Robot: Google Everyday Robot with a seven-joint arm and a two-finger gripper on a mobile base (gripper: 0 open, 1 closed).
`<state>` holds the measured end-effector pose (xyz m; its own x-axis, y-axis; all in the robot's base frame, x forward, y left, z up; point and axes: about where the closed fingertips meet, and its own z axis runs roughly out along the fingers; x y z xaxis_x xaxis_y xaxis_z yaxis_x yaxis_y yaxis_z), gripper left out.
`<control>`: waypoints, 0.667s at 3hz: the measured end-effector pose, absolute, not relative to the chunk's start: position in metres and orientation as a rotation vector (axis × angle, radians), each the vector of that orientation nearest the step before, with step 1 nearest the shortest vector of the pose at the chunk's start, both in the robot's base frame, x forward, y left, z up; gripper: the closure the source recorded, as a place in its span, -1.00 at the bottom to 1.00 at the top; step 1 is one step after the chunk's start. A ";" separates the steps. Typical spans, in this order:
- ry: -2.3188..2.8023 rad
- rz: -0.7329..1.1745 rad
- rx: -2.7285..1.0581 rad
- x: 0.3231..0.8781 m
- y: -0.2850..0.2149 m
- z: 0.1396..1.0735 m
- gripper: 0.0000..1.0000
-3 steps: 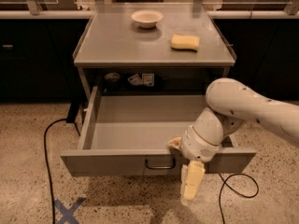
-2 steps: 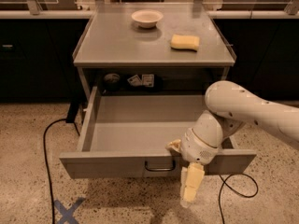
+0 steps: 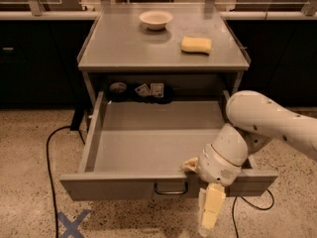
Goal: Open top drawer
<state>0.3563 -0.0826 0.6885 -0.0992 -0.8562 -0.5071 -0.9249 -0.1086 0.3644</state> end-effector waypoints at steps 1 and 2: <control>2.064 1.096 -1.970 0.334 -0.085 0.690 -1.00; 2.064 1.096 -1.970 0.334 -0.085 0.690 -1.00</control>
Offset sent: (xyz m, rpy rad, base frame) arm -0.0387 -0.0035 -0.0022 0.0556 0.1651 -0.0914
